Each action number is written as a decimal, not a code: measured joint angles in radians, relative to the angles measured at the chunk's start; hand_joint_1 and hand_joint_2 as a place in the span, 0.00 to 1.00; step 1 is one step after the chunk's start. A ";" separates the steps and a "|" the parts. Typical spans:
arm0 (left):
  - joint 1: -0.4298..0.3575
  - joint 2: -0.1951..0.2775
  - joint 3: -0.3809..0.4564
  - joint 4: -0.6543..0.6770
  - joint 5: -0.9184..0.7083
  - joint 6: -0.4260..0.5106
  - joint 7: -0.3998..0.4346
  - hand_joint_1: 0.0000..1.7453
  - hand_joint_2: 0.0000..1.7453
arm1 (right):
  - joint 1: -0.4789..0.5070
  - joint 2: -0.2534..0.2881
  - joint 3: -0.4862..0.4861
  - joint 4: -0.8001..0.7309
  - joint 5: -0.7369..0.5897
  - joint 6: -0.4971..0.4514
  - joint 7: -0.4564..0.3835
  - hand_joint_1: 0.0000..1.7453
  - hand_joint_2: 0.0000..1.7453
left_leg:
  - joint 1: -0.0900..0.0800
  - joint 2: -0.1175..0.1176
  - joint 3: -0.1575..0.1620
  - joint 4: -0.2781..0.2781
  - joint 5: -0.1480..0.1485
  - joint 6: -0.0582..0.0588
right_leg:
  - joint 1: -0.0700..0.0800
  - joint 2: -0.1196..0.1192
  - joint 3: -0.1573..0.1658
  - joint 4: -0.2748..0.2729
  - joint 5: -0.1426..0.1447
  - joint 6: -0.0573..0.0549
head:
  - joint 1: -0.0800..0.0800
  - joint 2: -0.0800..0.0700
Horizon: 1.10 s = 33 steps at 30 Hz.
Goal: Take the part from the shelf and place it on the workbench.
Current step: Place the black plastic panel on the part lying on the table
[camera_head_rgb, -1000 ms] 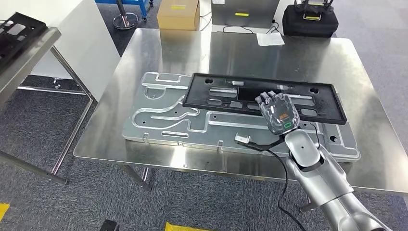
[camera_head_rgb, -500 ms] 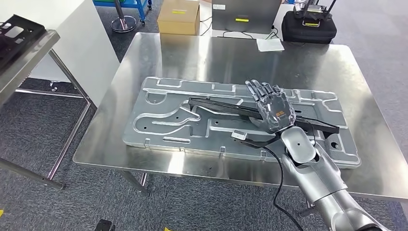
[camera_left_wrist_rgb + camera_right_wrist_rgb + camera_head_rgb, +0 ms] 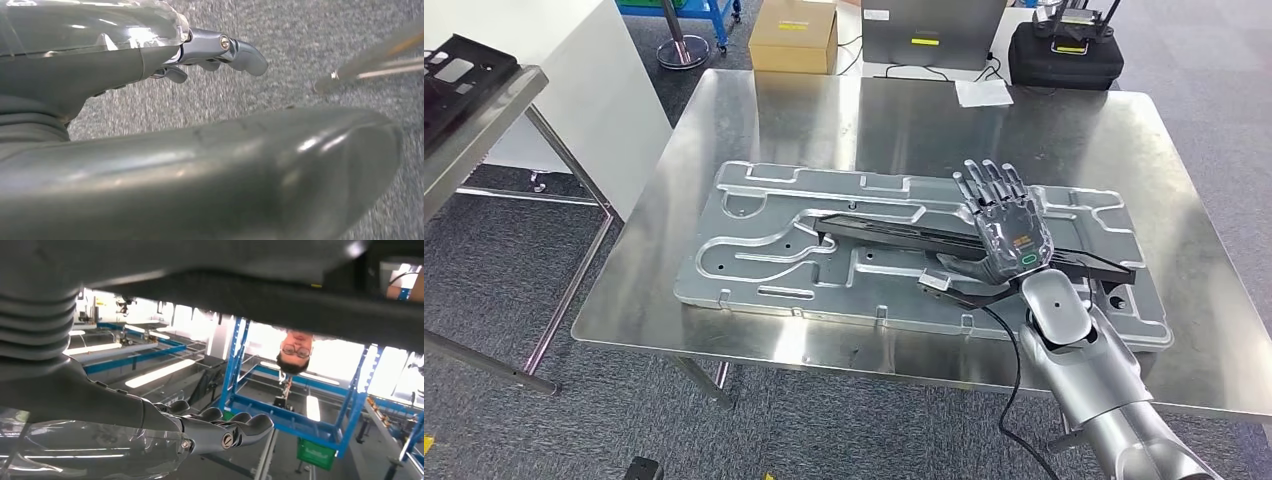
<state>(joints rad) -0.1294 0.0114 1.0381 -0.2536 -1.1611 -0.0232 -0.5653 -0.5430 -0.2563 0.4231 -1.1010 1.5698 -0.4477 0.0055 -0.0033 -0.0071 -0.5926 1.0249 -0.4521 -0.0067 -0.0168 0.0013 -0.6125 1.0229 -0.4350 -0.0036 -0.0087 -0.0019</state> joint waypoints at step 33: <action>-0.015 0.000 0.000 0.000 0.010 -0.014 -0.002 0.00 0.00 | 0.069 0.125 -0.149 0.127 -0.203 0.142 -0.037 0.00 0.00 | 0.005 0.002 -0.054 0.123 -0.070 -0.008 | -0.002 -0.006 0.017 -0.013 -0.001 -0.011 | -0.003 0.000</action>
<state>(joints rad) -0.1443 0.0117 1.0381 -0.2536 -1.1515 -0.0377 -0.5673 -0.4739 -0.1311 0.2739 -0.9739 1.3668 -0.3056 -0.0311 0.0012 -0.0055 -0.6463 1.1476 -0.5219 -0.0146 -0.0186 -0.0050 -0.5952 1.0096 -0.4362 -0.0149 -0.0118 -0.0019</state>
